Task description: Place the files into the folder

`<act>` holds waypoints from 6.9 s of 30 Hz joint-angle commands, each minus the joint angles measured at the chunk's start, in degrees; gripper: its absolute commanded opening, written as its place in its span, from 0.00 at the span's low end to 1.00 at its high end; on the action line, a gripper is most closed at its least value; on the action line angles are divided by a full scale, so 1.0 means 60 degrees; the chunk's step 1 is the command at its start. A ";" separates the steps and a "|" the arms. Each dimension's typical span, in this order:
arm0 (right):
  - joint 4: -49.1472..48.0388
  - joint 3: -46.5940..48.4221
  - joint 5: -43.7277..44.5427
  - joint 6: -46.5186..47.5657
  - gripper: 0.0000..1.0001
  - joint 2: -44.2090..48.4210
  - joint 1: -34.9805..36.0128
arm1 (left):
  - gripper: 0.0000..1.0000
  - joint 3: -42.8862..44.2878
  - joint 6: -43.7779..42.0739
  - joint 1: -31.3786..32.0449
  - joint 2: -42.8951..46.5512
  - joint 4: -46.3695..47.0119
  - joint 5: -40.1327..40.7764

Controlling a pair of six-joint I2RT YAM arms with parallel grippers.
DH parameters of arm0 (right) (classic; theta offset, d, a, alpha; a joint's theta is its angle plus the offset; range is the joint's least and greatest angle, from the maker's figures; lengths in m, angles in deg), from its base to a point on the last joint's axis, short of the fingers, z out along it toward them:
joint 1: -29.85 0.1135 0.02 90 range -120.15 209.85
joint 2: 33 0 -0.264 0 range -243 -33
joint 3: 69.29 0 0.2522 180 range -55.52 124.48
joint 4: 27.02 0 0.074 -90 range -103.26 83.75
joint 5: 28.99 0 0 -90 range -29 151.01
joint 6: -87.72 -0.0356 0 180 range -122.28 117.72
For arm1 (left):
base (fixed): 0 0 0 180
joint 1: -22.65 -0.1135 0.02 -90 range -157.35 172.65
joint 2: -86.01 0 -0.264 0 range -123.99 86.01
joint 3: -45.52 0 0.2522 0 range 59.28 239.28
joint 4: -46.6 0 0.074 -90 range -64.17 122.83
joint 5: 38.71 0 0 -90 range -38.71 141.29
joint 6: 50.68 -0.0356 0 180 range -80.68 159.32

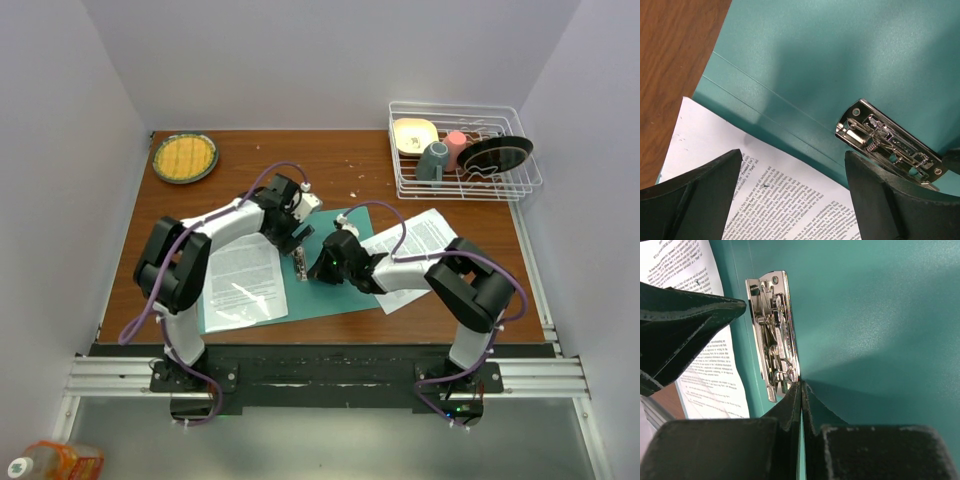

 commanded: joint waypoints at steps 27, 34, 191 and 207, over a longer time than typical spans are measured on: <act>0.1604 -0.0931 0.0590 0.0625 0.00 -0.0704 -0.0014 | 0.89 0.1004 -0.0015 0.0467 -0.0724 -0.0122 0.0002; 0.1795 -0.0477 0.0970 0.1020 0.23 -0.0412 -0.0029 | 0.89 0.0049 -0.0132 0.0321 0.0420 -0.0090 0.0281; -0.2086 -0.1633 0.0561 0.1094 0.00 -0.2023 0.0074 | 0.12 -0.0801 0.0775 0.0716 -0.0882 0.0670 -0.3982; -0.1749 -0.1838 0.0722 0.0947 0.00 -0.1920 0.0074 | 0.11 0.0327 0.0834 0.0643 -0.0767 0.0350 -0.3690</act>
